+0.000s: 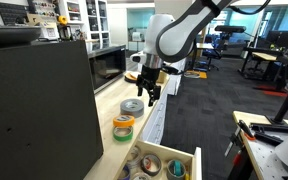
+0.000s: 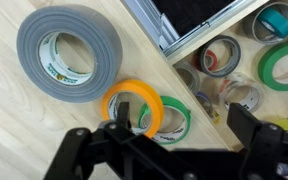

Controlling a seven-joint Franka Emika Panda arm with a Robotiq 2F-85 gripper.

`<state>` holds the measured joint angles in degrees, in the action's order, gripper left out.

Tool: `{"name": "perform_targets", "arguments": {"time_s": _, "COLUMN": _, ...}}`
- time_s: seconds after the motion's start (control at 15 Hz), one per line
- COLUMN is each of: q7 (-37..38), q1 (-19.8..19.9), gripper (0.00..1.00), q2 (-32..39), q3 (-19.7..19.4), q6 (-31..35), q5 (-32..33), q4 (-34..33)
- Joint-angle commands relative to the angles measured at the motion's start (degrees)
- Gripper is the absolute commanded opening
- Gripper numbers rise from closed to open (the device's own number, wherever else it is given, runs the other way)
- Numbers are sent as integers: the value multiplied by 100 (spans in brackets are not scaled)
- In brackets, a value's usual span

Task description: Put the orange masking tape in the drawer

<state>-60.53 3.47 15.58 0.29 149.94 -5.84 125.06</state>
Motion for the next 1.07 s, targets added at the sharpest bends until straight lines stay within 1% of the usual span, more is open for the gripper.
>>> {"name": "perform_targets", "arguments": {"time_s": 0.0, "q7": -321, "q1": 293, "gripper": 100, "q2": 416, "q3": 327, "q6": -109, "q5": -177, "q4": -466}}
{"name": "perform_targets", "arguments": {"time_s": 0.07, "q7": -92, "q1": 232, "gripper": 100, "q2": 244, "q3": 260, "q6": -14, "q5": 25, "q4": -223}}
{"name": "perform_targets", "arguments": {"time_s": 0.2, "q7": -84, "q1": 247, "gripper": 100, "q2": 340, "q3": 291, "q6": -14, "q5": 43, "q4": -277}}
{"name": "perform_targets", "arguments": {"time_s": 0.6, "q7": -84, "q1": 246, "gripper": 100, "q2": 338, "q3": 294, "q6": -14, "q5": 43, "q4": -277}}
{"name": "perform_targets", "arguments": {"time_s": 0.73, "q7": -238, "q1": 308, "gripper": 100, "q2": 475, "q3": 334, "q6": -70, "q5": -10, "q4": -366}}
{"name": "perform_targets", "arguments": {"time_s": 1.0, "q7": -650, "q1": 372, "gripper": 100, "q2": 956, "q3": 535, "q6": -163, "q5": 7, "q4": -722}}
